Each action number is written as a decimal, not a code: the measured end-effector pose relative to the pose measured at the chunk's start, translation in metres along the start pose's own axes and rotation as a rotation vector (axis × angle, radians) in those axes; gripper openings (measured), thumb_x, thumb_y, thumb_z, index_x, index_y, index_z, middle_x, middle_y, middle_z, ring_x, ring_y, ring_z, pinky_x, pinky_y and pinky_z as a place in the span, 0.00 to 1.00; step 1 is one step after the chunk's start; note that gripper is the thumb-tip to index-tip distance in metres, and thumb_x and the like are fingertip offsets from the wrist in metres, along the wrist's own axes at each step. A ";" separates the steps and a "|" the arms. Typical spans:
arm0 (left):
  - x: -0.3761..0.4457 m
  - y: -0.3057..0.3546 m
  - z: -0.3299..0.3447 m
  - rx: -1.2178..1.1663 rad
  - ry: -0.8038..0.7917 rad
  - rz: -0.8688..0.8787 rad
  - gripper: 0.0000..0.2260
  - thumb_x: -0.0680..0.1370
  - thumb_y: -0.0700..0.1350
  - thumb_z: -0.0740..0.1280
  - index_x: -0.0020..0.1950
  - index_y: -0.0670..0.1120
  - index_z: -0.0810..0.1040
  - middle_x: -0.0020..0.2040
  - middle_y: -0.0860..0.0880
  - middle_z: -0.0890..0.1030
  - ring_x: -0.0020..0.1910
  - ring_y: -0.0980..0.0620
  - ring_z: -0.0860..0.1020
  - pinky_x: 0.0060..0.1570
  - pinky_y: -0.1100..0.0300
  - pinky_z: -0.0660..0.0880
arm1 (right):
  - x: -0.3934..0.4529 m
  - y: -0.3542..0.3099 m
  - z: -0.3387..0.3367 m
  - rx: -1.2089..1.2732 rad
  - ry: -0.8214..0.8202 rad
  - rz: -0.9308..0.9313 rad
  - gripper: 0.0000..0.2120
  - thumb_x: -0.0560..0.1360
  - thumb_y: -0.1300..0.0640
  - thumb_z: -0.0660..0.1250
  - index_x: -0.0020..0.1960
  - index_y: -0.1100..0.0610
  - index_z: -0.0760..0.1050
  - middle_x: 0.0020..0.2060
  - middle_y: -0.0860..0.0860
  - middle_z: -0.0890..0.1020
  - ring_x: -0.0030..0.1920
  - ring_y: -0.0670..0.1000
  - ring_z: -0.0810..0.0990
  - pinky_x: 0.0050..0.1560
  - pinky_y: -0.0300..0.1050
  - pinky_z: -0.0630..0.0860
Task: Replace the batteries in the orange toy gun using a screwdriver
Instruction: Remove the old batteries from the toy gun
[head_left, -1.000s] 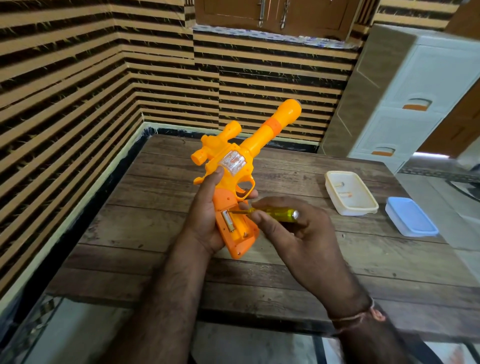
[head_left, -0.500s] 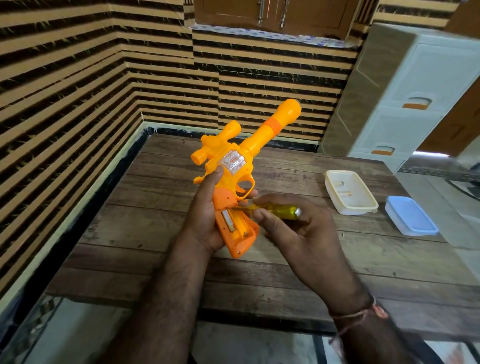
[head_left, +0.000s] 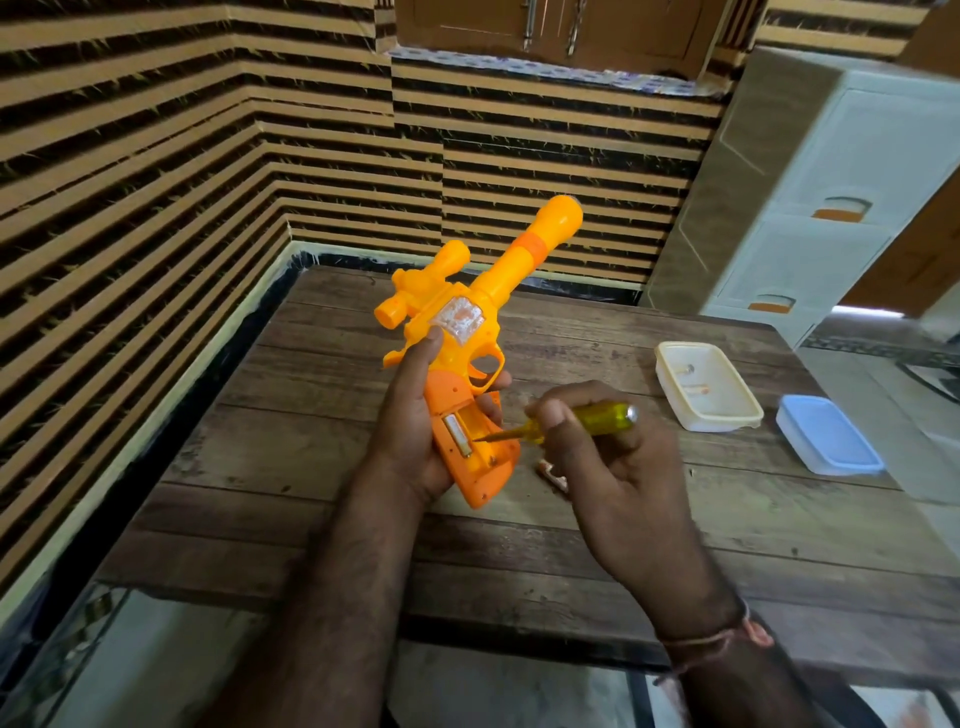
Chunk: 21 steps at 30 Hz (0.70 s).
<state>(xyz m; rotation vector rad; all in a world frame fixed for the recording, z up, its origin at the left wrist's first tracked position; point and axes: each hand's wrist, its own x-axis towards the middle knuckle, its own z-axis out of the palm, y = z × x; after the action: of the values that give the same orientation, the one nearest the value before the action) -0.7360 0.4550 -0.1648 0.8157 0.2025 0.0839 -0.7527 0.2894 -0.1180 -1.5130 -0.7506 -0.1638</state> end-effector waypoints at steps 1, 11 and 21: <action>-0.001 0.000 0.002 0.015 -0.003 0.005 0.28 0.74 0.62 0.65 0.62 0.41 0.76 0.46 0.40 0.83 0.45 0.43 0.75 0.55 0.45 0.68 | 0.001 -0.002 0.000 0.024 0.006 -0.009 0.07 0.77 0.49 0.66 0.45 0.50 0.80 0.39 0.41 0.83 0.39 0.43 0.82 0.39 0.39 0.77; -0.006 0.005 0.008 0.014 0.051 -0.049 0.25 0.79 0.62 0.57 0.56 0.40 0.77 0.43 0.40 0.81 0.39 0.45 0.79 0.41 0.54 0.78 | -0.024 0.026 0.017 -0.517 -0.208 -0.281 0.23 0.72 0.65 0.64 0.67 0.56 0.72 0.61 0.51 0.79 0.64 0.50 0.74 0.62 0.53 0.71; -0.008 0.006 0.007 0.046 0.063 -0.019 0.23 0.79 0.60 0.57 0.55 0.42 0.77 0.42 0.41 0.82 0.41 0.44 0.75 0.42 0.53 0.74 | -0.028 0.032 0.024 -0.793 -0.266 -0.341 0.20 0.69 0.57 0.61 0.61 0.53 0.70 0.52 0.52 0.82 0.60 0.57 0.74 0.56 0.54 0.66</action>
<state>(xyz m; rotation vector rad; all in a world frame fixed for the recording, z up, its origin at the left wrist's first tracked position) -0.7421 0.4532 -0.1548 0.8574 0.2722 0.0879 -0.7649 0.3047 -0.1623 -2.1672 -1.2475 -0.5764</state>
